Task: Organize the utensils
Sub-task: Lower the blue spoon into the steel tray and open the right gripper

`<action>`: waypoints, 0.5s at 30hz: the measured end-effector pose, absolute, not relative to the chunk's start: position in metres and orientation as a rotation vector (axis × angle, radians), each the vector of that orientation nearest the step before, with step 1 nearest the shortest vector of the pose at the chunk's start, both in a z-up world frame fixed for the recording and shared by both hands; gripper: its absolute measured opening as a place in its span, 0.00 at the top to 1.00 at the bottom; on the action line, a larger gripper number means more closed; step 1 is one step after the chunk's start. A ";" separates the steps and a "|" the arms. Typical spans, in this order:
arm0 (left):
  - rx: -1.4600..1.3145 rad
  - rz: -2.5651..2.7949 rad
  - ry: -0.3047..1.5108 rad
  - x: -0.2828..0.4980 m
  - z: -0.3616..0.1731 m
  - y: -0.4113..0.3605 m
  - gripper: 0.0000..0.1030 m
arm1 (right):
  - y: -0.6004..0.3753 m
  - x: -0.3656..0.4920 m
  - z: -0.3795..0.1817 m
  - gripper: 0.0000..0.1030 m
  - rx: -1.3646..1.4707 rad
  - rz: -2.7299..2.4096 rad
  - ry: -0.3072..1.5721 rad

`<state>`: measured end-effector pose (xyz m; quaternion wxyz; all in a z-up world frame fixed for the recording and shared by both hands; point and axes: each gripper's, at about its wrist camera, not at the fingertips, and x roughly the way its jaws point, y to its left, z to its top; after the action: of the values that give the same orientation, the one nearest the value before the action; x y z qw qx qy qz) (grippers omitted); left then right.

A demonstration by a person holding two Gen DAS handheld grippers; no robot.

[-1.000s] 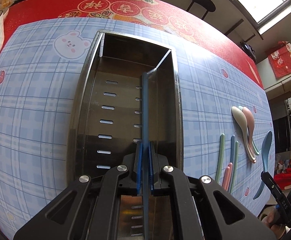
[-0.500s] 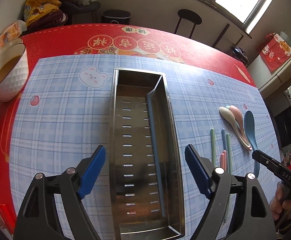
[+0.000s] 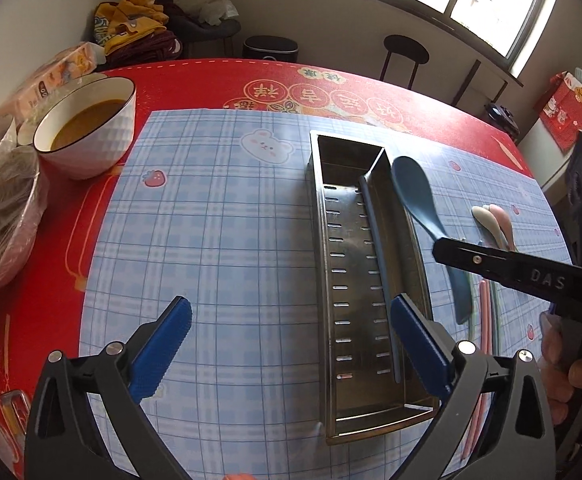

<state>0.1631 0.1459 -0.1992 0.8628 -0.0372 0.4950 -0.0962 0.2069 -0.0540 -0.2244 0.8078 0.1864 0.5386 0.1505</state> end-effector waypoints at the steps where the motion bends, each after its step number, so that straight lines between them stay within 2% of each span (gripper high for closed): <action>1: -0.085 -0.198 1.031 0.161 -0.199 0.150 0.06 | -0.045 0.212 -0.228 0.87 0.389 0.317 1.162; 15: -0.149 -0.137 1.013 0.151 -0.202 0.185 0.06 | -0.004 0.269 -0.263 0.87 0.310 0.202 1.237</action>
<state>0.1512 0.1849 -0.2016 0.8695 -0.0714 0.4843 -0.0654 0.2687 -0.0039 -0.2633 0.7989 0.1445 0.5763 0.0940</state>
